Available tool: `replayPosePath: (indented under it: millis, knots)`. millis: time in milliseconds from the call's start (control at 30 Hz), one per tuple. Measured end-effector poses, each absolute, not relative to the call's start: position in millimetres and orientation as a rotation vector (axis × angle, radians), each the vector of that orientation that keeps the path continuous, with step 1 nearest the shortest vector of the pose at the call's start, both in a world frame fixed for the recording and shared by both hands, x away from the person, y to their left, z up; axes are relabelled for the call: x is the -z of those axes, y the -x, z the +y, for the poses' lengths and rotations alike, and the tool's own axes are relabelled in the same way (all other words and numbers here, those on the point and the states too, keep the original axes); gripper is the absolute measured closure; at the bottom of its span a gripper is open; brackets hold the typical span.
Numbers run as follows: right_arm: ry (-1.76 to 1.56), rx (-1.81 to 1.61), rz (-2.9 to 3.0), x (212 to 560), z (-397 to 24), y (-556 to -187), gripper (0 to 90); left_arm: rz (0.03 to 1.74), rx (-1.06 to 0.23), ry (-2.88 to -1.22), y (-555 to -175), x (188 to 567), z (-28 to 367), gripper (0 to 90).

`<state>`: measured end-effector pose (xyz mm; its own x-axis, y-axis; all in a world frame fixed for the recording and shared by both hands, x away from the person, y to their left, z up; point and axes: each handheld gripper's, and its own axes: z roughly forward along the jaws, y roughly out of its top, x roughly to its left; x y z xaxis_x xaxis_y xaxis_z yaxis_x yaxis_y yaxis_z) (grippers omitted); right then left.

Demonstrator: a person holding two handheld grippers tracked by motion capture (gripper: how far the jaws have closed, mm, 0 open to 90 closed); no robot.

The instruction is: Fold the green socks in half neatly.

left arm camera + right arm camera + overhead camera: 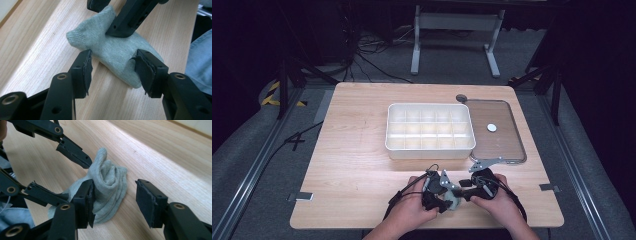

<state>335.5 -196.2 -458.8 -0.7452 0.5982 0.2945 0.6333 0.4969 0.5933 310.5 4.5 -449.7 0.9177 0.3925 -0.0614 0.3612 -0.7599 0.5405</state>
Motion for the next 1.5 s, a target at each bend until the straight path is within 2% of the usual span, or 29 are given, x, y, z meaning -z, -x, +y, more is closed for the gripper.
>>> replayPosePath:
  millis: [367, 633, 667, 733, 833, 933, 1200, 1500]
  knots:
    - [1.072, 1.054, -2.565, 466.2, -195.6, -347.7, 50.2, 0.542, -0.115, -2.507, -307.4, 451.4, 7.4, 50.2]
    - [1.032, 1.052, -2.478, 470.4, -194.2, -351.5, 60.9, 0.562, -0.11, -2.508, -308.6, 453.1, 11.8, 50.1]
    - [1.024, 1.05, -2.464, 470.6, -194.3, -352.2, 64.7, 0.561, -0.11, -2.505, -308.7, 453.4, 12.1, 50.1]
    - [0.997, 1.047, -2.467, 469.7, -194.1, -352.7, 69.9, 0.562, -0.074, -2.507, -309.8, 453.3, 13.7, 50.2]
    - [0.977, 1.034, -2.493, 467.0, -191.2, -350.8, 72.7, 0.556, -0.016, -2.492, -312.4, 454.0, 19.0, 53.9]
    - [0.956, 1.026, -2.538, 462.6, -188.1, -347.9, 73.8, 0.565, -0.002, -2.492, -316.3, 451.2, 26.6, 56.8]
    - [0.91, 1.074, -2.775, 437.6, -184.1, -337.9, 74.0, 0.667, -0.014, -2.377, -330.0, 441.0, 56.1, 52.9]
    - [0.878, 1.148, -2.895, 403.3, -190.1, -342.6, 73.8, 0.798, -0.112, -2.34, -344.4, 422.9, 94.9, 50.9]
